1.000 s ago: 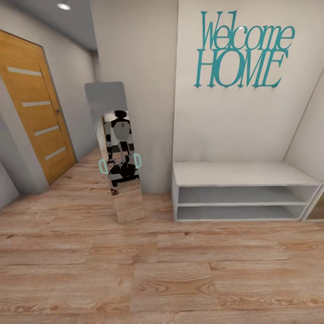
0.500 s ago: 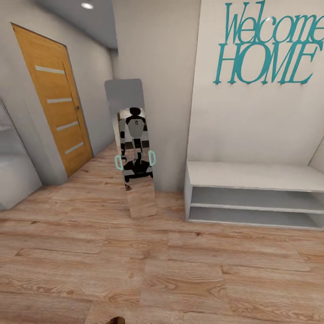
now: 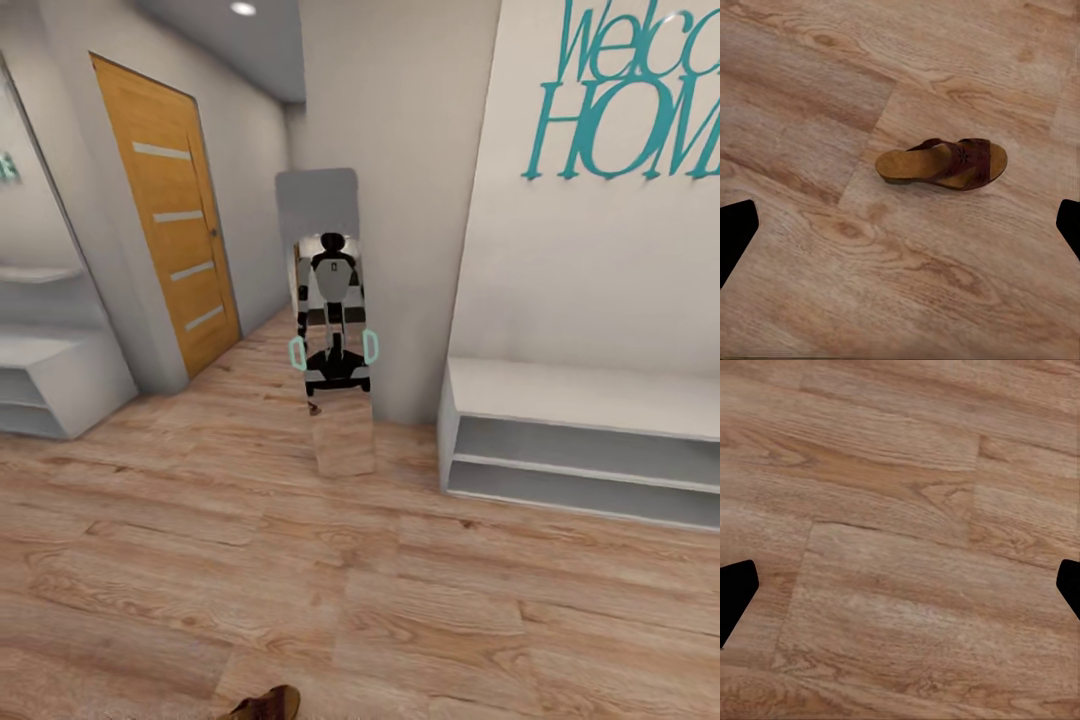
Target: Pick up the two gym shoes and the two sandals from the corridor floor and place them onto the hallstand (shoe rack) in the corridor, making sure they are on the rack and not on the floor. Arrange them so the two gym shoes are next to each other and the two sandals are next to each other.
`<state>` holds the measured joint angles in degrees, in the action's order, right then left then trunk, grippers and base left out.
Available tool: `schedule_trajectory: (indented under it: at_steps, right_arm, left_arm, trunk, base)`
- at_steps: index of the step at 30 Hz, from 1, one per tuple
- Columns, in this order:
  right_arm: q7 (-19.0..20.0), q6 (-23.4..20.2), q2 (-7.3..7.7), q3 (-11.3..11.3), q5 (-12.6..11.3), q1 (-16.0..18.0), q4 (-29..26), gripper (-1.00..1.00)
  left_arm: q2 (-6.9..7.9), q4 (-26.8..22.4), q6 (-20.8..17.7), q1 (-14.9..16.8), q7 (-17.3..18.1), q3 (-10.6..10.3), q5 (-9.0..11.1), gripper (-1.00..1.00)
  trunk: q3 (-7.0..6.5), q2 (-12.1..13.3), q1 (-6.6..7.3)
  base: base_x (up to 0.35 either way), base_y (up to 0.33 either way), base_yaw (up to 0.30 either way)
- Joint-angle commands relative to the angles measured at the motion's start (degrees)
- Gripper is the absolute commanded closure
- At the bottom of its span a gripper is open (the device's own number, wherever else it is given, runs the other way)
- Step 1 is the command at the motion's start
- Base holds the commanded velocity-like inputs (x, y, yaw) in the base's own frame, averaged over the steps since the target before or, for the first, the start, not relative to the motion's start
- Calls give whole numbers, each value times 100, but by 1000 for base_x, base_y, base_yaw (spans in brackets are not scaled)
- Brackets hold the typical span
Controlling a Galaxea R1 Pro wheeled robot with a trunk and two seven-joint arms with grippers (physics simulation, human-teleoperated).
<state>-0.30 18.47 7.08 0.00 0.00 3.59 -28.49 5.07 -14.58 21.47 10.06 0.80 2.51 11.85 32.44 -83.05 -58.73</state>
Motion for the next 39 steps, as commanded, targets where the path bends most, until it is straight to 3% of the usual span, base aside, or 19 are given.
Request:
schedule_trajectory:
  at_steps: [1, 24, 39]
  right_arm:
    - [-4, 17, 0, 0, 0, 2, 2, -100]
    - [0, 19, -5, 0, 0, 2, 2, -100]
    - [-2, 17, -5, 0, 8, 2, 2, -100]
  left_arm:
    - [-1, 6, 15, 5, 8, 17, 8, -100]
    - [12, 49, 15, 5, 8, 21, 10, -100]
    - [12, 59, 15, 5, 8, 21, 2, -100]
  trunk:
    - [11, -3, 1]
    - [136, -3, 1]
    - [216, -3, 1]
  base:
    - [0, 0, 223]
    - [7, 0, 229]
    - [219, 130, 231]
